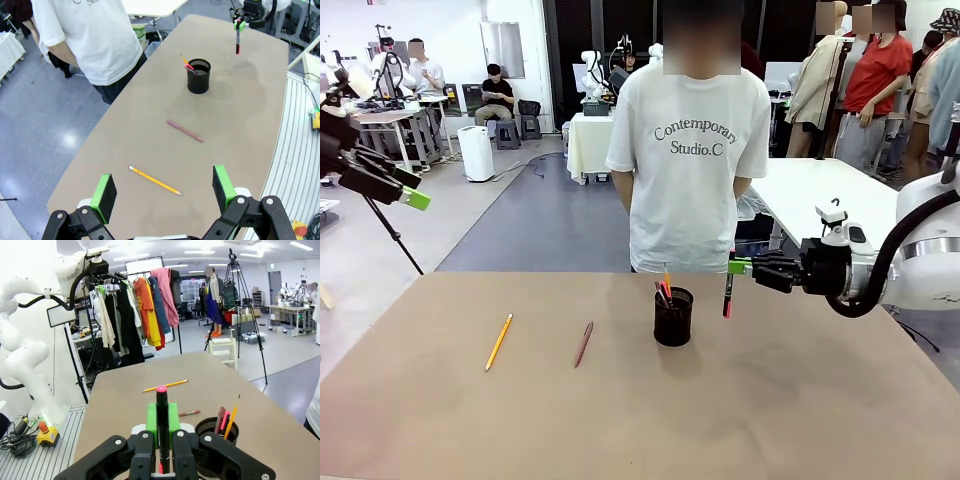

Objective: Place the pens into the pen holder.
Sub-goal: Pick up a writing instrument from the table and place it into the Pen holder.

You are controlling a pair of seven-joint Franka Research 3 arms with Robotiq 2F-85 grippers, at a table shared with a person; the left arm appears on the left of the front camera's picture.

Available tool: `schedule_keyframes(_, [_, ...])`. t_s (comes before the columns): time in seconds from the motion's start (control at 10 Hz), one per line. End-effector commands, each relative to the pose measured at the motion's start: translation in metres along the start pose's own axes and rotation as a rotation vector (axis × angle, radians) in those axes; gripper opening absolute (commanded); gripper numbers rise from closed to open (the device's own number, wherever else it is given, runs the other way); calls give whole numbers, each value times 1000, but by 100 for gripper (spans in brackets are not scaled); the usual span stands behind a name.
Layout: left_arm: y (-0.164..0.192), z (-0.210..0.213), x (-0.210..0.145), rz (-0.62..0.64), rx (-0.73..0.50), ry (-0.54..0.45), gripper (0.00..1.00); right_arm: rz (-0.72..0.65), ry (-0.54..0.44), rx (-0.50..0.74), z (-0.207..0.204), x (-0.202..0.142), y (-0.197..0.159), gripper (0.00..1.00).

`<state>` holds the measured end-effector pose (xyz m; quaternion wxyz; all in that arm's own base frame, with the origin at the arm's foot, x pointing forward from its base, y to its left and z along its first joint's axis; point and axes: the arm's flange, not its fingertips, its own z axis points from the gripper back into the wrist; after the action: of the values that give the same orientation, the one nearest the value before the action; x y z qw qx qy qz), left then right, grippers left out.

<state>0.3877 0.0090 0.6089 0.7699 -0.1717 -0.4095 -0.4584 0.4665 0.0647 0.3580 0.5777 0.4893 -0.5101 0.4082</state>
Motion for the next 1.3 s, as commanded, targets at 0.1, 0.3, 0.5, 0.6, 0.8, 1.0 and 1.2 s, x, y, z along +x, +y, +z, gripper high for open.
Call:
schedule_keyframes(0.1, [0,-1,0,-13,-4,-15,100,-8,12,4,3,4,5,0])
schedule_keyframes(0.3, [0,-1,0,-13,-4,-15,100,-8,12,4,3,4,5,0])
schedule_keyframes(0.5, [0,-1,0,-13,-4,-15,100,-8,12,4,3,4,5,0])
schedule_keyframes(0.6, [0,-1,0,-13,-4,-15,100,2,0,0,0,1,0,0])
schedule_keyframes(0.8, [0,-1,0,-13,-4,-15,100,1,-25,-10,-15,12,-14,0])
schedule_keyframes(1.0, [0,-1,0,-13,-4,-15,100,31,-48,-17,-29,20,-27,0])
schedule_keyframes(1.2, [0,-1,0,-13,-4,-15,100,50,-54,-23,-49,19,-39,0])
